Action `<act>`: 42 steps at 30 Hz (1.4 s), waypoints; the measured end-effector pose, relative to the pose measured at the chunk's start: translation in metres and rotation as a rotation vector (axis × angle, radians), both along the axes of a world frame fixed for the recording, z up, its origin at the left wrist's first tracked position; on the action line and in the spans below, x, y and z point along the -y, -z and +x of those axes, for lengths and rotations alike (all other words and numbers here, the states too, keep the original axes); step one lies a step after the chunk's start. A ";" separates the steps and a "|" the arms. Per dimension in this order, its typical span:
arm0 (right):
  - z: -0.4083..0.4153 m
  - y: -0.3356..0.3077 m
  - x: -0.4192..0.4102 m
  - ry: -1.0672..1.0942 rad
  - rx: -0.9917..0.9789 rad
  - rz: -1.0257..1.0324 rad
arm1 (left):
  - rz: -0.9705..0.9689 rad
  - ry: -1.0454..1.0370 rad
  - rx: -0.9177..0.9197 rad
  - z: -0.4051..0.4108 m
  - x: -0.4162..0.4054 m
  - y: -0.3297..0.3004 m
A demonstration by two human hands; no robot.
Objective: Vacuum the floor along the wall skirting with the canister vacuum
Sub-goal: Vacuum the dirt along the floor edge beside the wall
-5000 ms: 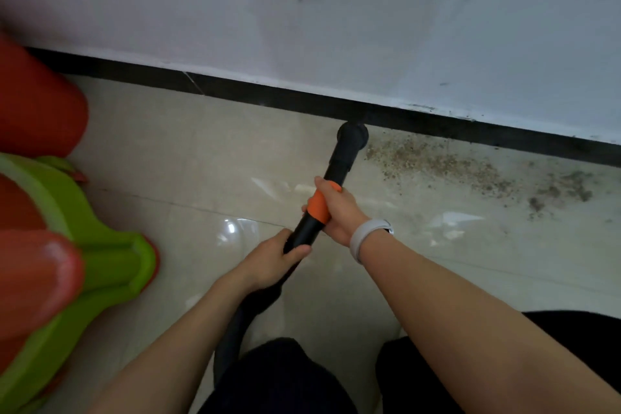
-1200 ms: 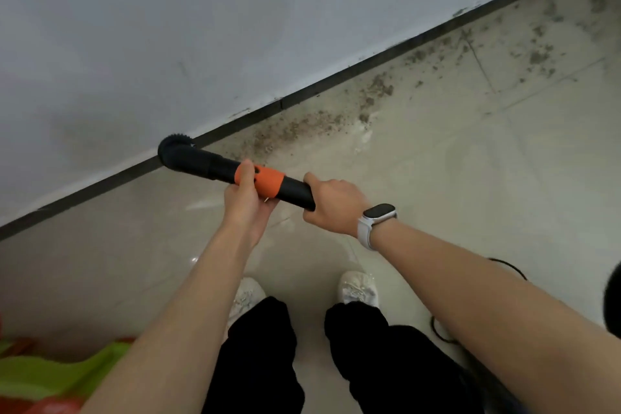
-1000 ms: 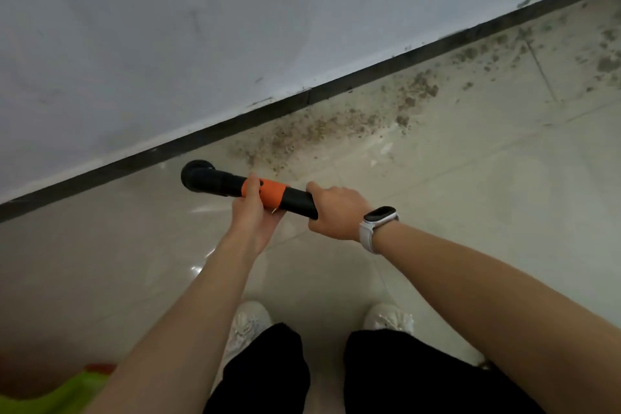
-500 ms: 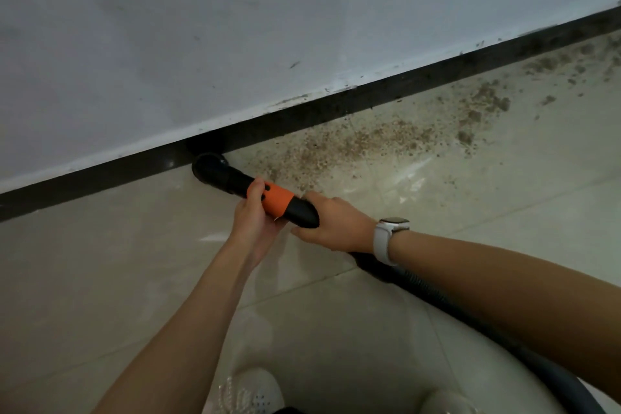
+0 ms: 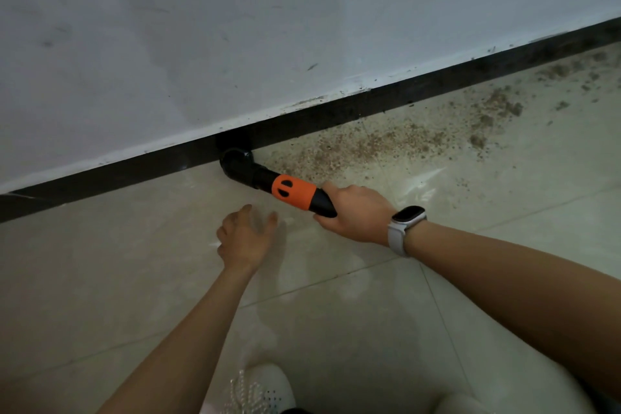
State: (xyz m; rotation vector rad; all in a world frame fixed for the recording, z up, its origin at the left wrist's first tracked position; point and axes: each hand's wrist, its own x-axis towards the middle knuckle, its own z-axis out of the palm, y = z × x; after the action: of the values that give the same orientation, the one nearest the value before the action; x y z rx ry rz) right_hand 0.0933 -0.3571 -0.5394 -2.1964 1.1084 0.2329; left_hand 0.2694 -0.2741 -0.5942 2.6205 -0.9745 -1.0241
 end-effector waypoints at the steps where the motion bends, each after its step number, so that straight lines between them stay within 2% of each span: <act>1: -0.002 0.000 0.002 0.004 -0.004 -0.006 | 0.103 0.104 0.039 0.000 -0.005 0.004; 3: -0.010 0.000 0.005 0.013 -0.020 -0.020 | 0.230 0.272 0.047 -0.002 -0.013 0.010; 6: -0.026 0.000 0.009 0.028 -0.062 -0.059 | 0.266 0.366 0.060 -0.005 -0.018 0.013; 16: -0.057 -0.005 0.011 0.170 -0.195 -0.194 | 0.273 0.404 0.020 0.000 -0.018 0.011; 26: -0.012 -0.007 0.004 0.093 -0.157 -0.186 | 0.222 0.446 0.063 0.008 -0.025 0.013; 29: 0.009 -0.014 -0.001 0.084 -0.136 -0.193 | 0.115 0.404 0.079 0.017 -0.034 0.017; 32: 0.031 -0.017 -0.011 0.042 -0.096 -0.192 | 0.031 0.254 0.130 0.027 -0.050 0.022; 35: 0.058 -0.016 -0.022 -0.030 -0.062 -0.183 | 0.089 0.177 0.207 0.043 -0.066 0.023; 38: 0.087 -0.012 -0.037 -0.136 -0.028 -0.181 | 0.146 0.162 0.163 0.055 -0.076 0.023; 42: 0.102 -0.006 -0.044 -0.151 -0.031 -0.169 | 0.152 0.161 0.133 0.054 -0.077 0.022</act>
State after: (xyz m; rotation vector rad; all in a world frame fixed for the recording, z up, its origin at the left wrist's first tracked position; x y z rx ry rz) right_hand 0.1952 -0.3135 -0.5339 -2.4378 1.0113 0.2470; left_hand 0.3229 -0.1967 -0.6158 2.8031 -1.1991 -1.0062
